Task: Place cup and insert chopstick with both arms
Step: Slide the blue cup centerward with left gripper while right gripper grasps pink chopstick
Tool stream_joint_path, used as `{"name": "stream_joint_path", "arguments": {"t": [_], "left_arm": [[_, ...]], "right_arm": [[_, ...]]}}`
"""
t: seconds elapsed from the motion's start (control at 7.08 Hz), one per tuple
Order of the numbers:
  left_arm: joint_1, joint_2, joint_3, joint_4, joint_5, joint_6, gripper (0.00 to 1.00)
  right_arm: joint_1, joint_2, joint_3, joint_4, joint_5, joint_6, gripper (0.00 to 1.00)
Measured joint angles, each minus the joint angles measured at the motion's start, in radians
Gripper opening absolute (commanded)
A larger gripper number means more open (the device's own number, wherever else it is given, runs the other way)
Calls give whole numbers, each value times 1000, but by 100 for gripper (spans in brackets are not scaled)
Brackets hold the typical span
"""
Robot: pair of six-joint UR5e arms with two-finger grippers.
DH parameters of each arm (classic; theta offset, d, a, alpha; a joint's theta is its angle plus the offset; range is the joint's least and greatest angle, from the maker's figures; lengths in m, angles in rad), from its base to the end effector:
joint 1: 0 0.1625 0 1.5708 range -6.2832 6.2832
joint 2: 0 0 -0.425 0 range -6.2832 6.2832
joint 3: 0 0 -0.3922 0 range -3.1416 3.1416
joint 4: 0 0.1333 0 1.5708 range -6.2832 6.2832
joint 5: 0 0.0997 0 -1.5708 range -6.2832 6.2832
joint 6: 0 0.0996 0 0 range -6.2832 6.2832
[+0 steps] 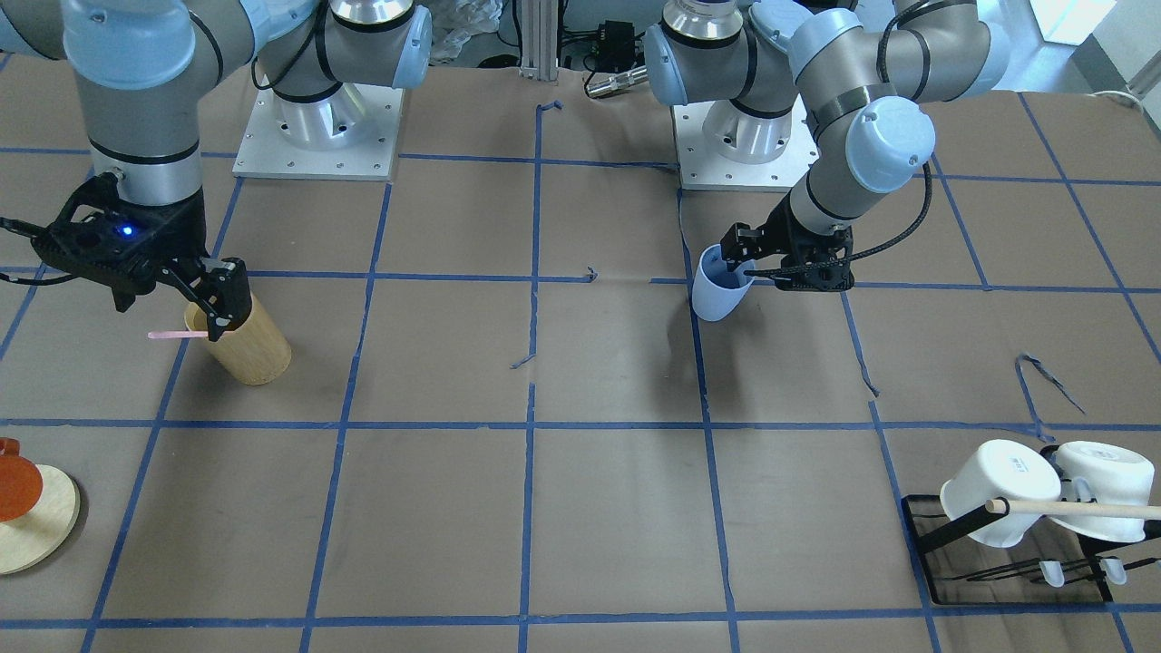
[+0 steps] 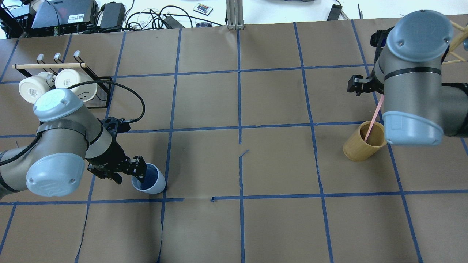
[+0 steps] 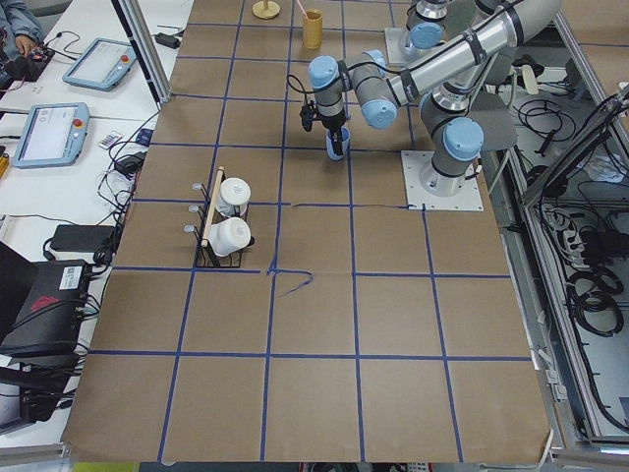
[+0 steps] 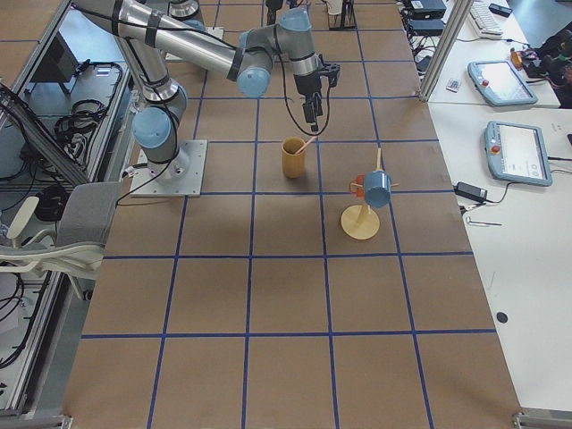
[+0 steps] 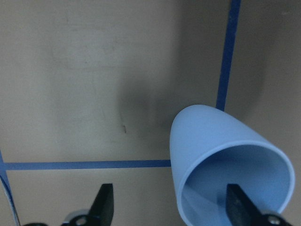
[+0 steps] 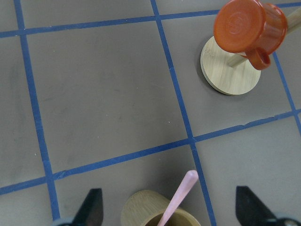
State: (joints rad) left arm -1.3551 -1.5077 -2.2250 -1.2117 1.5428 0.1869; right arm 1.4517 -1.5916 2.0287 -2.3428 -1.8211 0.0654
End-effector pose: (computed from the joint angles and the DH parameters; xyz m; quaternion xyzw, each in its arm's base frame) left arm -0.0531 -0.3935 0.2483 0.0159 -0.9931 -0.1106 0.0368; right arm 0.0517 -0.4819 0.3630 -0.1108 -0.9722 0.1620 0.1275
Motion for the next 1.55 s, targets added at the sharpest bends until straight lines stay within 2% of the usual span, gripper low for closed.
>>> {"name": "stream_joint_path", "arguments": {"t": [0.28,0.42,0.57,0.85,0.99,1.13,1.27,1.55], "left_arm": [[-3,-15,2,38,-4,-16,0],[-19,-15,21,47,-16,-45,0],[-55,-12,45,48,-33,-78,0],[-164,-13,113,40,-48,-203,0],[-244,-23,140,39,-51,-304,0],[-329,-40,152,61,-53,-412,0],[-404,-62,157,97,-53,-505,0],[-535,-119,158,183,-46,-652,0]], "right_arm": [[-62,4,37,-25,7,15,80],[-81,4,47,-28,33,36,79],[-87,6,50,-30,72,67,72],[-90,10,51,-64,114,92,48],[-91,11,50,-75,119,92,33],[-91,11,48,-79,120,89,5],[-91,11,46,-80,121,86,0],[-92,11,43,-80,143,83,0]]}}
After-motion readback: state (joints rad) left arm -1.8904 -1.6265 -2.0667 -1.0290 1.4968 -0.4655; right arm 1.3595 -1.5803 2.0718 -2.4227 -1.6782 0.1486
